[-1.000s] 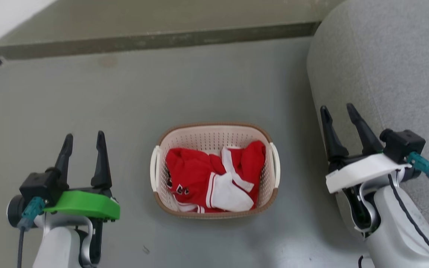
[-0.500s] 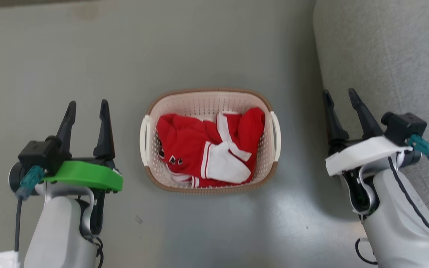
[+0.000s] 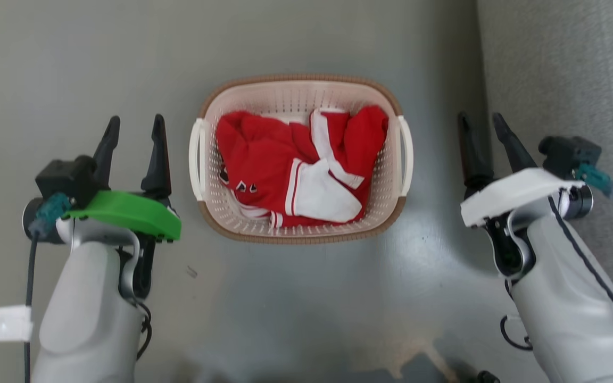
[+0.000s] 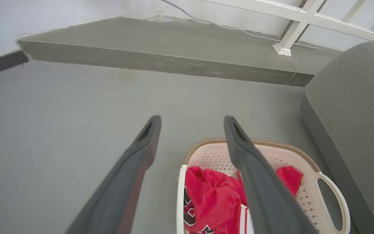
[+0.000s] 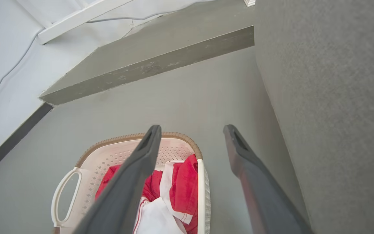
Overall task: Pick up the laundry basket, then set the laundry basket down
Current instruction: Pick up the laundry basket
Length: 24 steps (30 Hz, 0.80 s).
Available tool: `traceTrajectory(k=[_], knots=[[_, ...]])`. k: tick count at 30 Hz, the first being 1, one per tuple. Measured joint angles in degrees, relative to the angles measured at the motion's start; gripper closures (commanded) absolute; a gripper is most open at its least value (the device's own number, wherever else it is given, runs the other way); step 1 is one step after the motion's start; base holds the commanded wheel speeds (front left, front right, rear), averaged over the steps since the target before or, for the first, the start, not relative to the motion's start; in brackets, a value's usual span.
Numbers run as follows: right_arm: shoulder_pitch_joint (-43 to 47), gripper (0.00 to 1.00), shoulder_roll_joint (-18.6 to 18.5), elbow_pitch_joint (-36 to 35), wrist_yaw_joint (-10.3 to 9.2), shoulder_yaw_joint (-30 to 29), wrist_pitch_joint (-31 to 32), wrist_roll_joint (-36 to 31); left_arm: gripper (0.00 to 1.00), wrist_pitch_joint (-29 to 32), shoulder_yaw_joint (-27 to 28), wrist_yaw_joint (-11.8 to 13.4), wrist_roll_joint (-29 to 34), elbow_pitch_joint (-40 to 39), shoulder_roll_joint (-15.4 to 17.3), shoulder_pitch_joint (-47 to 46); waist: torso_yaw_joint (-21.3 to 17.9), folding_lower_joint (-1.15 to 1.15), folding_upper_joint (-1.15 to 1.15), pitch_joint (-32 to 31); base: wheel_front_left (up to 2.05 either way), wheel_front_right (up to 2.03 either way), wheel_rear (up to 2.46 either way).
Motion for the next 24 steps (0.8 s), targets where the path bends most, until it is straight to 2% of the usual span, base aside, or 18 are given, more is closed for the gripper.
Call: traceTrajectory(k=[24], knots=[[-15.5, 0.0, 0.0, 14.7, 0.71, 2.4, 3.5, 2.1, 0.0, 2.1, -3.1, -1.1, -0.9, 16.1, -0.5, -16.3, 0.7, 0.0, 0.0, 14.4, 0.0, 0.0, 0.0]])
